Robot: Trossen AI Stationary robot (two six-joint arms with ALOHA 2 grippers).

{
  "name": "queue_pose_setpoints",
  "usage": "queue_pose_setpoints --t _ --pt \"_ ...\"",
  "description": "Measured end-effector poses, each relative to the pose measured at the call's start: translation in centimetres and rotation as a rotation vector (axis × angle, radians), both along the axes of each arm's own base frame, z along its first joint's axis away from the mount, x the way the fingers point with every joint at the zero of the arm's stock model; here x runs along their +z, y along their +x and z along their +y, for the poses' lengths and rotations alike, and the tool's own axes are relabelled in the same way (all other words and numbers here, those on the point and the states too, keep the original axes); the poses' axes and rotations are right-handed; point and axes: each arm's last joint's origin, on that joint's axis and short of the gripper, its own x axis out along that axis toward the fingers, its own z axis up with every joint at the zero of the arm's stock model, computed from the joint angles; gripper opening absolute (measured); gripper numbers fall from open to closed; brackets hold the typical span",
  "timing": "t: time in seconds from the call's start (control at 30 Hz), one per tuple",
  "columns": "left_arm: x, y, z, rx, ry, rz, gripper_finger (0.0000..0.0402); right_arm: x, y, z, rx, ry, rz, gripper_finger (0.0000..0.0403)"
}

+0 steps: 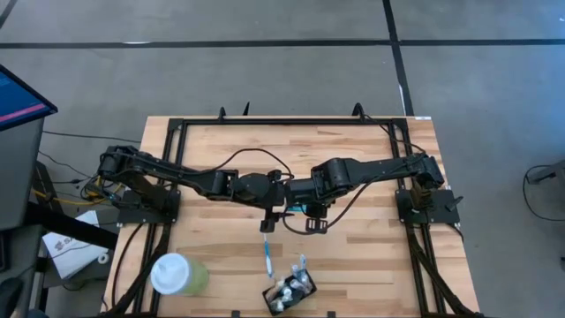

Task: Pick & Place toothbrushing station
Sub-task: Put the blue mouthwash into the black wire organizer

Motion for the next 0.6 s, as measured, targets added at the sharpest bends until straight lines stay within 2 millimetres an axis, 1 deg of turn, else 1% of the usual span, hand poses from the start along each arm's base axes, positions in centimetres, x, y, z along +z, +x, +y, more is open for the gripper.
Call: queue_pose_setpoints --t 0.17,0.33,0.47,0.6 --pt "-0.01 0.00 0.00 0.000 0.000 0.000 0.0199 0.01 0.04 0.01 0.003 0.001 -0.005 0.0098" --pt "0.00 -0.01 0.00 0.001 0.000 0.000 0.0173 0.02 0.04 0.01 0.007 0.000 -0.004 0.0098" --pt "0.00 -0.01 0.00 0.001 -0.001 0.000 0.0163 0.01 0.03 0.01 0.007 0.000 -0.003 0.0098" --pt "0.01 -0.02 0.00 0.001 -0.001 0.000 0.0169 0.01 0.04 0.01 0.007 0.000 -0.004 0.0098"
